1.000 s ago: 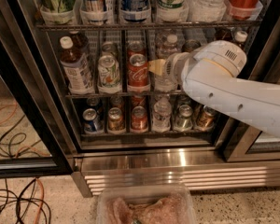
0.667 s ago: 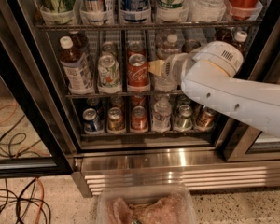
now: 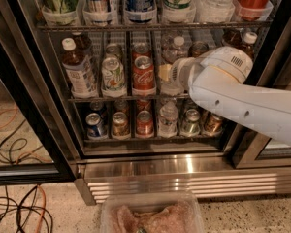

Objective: Pick water bottle from middle shelf of fridge

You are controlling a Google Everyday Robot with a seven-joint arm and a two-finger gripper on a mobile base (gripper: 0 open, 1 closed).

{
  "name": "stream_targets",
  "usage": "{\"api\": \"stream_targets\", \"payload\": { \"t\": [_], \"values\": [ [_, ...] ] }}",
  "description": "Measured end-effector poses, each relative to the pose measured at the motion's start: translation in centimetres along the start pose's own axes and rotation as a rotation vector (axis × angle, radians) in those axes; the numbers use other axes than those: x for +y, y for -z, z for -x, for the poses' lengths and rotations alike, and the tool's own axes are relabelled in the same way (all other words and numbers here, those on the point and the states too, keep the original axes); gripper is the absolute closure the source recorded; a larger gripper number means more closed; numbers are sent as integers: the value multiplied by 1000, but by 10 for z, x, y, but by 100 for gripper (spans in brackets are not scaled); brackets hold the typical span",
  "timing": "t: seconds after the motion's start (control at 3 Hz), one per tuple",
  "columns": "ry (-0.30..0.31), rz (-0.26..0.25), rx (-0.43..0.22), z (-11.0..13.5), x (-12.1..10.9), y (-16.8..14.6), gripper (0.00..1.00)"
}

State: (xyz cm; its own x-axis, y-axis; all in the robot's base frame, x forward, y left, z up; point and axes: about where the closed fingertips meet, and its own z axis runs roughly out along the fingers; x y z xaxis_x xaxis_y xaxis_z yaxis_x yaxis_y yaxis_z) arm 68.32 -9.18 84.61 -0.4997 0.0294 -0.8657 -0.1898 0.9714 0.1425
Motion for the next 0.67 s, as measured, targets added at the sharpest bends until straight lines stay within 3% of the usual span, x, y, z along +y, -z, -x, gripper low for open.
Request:
{"api": "stream_targets", "payload": {
  "t": [0.33, 0.67],
  "values": [
    [0, 0, 0, 0, 0, 0, 94],
    [1, 11, -13, 5, 3, 7, 100]
  ]
}}
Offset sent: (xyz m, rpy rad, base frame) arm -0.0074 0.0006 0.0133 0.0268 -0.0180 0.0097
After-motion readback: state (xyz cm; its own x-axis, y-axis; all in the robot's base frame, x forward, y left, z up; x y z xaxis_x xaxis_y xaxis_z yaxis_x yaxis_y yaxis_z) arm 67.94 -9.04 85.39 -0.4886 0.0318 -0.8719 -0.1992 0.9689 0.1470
